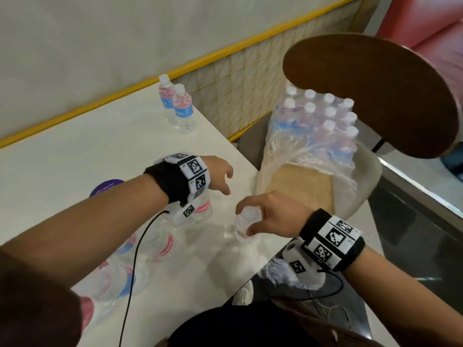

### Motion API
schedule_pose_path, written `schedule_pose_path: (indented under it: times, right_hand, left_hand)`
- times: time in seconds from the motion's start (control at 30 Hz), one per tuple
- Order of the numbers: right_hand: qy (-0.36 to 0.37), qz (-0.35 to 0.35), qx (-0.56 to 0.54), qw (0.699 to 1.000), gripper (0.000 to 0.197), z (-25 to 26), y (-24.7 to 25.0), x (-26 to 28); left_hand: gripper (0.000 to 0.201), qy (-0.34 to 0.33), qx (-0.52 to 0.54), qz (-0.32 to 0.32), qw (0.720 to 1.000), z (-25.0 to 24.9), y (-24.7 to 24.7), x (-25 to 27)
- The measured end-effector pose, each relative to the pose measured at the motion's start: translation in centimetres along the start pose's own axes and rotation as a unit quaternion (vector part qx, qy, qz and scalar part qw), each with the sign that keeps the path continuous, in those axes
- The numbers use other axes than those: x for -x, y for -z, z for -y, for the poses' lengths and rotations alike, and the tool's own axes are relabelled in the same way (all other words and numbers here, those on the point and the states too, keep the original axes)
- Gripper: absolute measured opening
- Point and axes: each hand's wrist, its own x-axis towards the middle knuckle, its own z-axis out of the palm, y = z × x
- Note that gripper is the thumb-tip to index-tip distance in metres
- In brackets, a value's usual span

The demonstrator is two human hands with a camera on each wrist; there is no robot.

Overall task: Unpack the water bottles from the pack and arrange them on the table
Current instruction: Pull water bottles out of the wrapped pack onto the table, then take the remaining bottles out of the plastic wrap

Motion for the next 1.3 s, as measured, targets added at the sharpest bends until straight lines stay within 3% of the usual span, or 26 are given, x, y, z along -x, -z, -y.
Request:
schedule_pose_path:
  times: [0.13,0.3,0.5,0.6,0.67,0.77,0.83,0.93,1.13,1.3]
  right_hand:
    - [0.046,0.072,-0.011,0.996,0.041,2.9,-3.8,-2.0]
    - [0.070,0.082,-0.027,0.994,0.044,5.7,-7.2,-4.3]
    - [0.027,0.070,-0.135,0.988,0.055,7.1,-8.0,-5.4]
    - [-0.055,0.081,-0.302,0.948,0.040,6.9,-7.2,-5.5]
    - [-0.123,0.062,-0.342,0.929,0.041,6.4,-7.2,-5.8]
    - [-0.251,-0.027,-0.419,0.872,0.071,5.6,-8.2,-7.0]
    - [-0.288,-0.032,-0.493,0.821,0.075,5.6,-9.0,-7.7]
    - [-0.275,0.030,-0.579,0.767,0.070,6.0,-10.2,-8.4]
    - [-0.254,0.043,-0.597,0.760,0.071,6.6,-11.6,-8.4]
    - [-0.254,0.002,-0.645,0.721,0.074,5.3,-12.1,-7.9]
  left_hand:
    - [0.054,0.013,0.046,-0.029,0.998,2.1,0.0,2.7]
    - [0.050,0.031,0.141,-0.094,0.985,6.0,-0.5,8.5]
    - [0.040,0.100,0.341,-0.206,0.911,13.2,-3.6,16.0]
    - [0.036,0.146,0.405,-0.249,0.868,16.2,-6.3,18.4]
    - [0.038,0.178,0.423,-0.239,0.856,17.7,-8.2,19.3]
    - [0.039,0.213,0.412,-0.179,0.868,19.1,-10.9,19.6]
    - [0.041,0.221,0.397,-0.135,0.881,19.4,-12.2,19.5]
    - [0.041,0.219,0.378,-0.087,0.895,19.1,-13.1,19.1]
    - [0.039,0.199,0.404,-0.113,0.886,19.5,-12.7,19.6]
    - [0.040,0.211,0.448,-0.175,0.851,22.0,-13.7,23.2]
